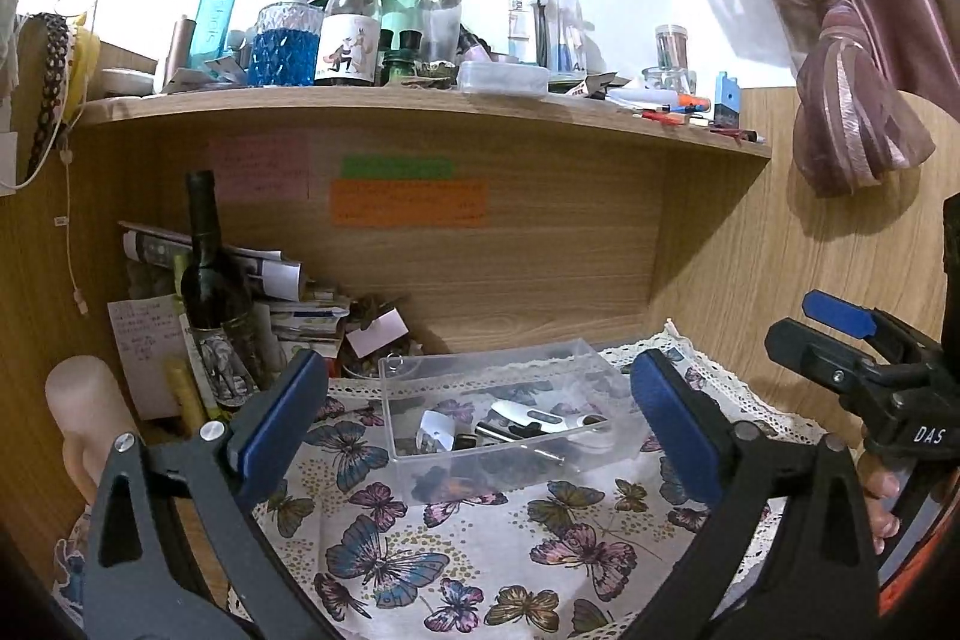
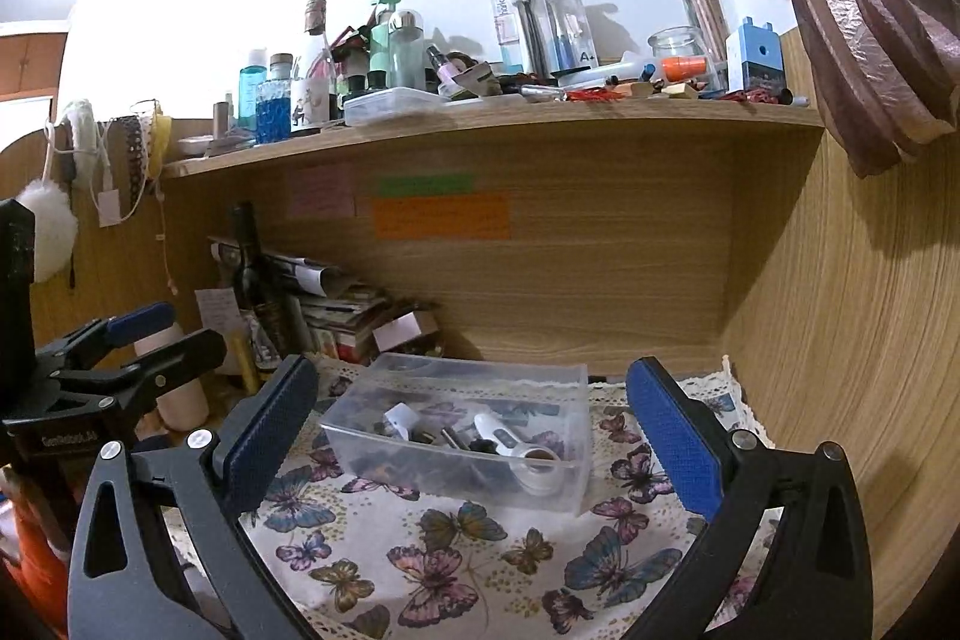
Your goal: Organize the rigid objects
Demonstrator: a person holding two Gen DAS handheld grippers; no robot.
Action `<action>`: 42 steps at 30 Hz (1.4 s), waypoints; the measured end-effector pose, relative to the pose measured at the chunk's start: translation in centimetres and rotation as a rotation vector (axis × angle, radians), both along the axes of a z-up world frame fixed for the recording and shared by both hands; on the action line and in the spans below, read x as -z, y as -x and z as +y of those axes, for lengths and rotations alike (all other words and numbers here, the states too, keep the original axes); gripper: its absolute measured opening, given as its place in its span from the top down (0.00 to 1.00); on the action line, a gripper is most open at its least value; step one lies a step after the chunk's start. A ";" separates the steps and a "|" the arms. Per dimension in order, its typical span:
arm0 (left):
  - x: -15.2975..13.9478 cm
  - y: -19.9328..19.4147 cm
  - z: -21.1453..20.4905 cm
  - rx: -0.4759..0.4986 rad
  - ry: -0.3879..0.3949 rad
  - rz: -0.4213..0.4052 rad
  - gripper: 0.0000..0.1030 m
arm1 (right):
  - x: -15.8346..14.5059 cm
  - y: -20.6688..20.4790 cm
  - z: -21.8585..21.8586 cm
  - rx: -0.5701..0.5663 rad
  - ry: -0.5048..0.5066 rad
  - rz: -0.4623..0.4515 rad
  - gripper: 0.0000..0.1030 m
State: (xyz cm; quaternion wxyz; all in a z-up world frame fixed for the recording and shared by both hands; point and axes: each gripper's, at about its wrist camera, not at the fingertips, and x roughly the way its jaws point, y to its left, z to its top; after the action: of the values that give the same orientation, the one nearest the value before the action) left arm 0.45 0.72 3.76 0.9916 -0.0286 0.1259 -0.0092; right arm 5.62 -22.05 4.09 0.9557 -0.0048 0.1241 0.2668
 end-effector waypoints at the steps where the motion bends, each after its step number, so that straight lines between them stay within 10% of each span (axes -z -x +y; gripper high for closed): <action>1: 0.0 0.0 0.0 0.000 -0.001 0.000 0.00 | 0.0 0.0 0.0 0.001 0.001 0.000 0.00; 42: 0.1 -0.5 -0.6 0.002 -0.010 0.006 0.00 | 0.3 0.1 0.1 0.002 -0.004 0.010 0.00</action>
State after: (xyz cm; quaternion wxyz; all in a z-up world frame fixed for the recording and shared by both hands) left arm 0.90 0.15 3.68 0.9913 -0.0238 0.1291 -0.0094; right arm 5.52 -21.97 3.84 0.9554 -0.0015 0.1283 0.2661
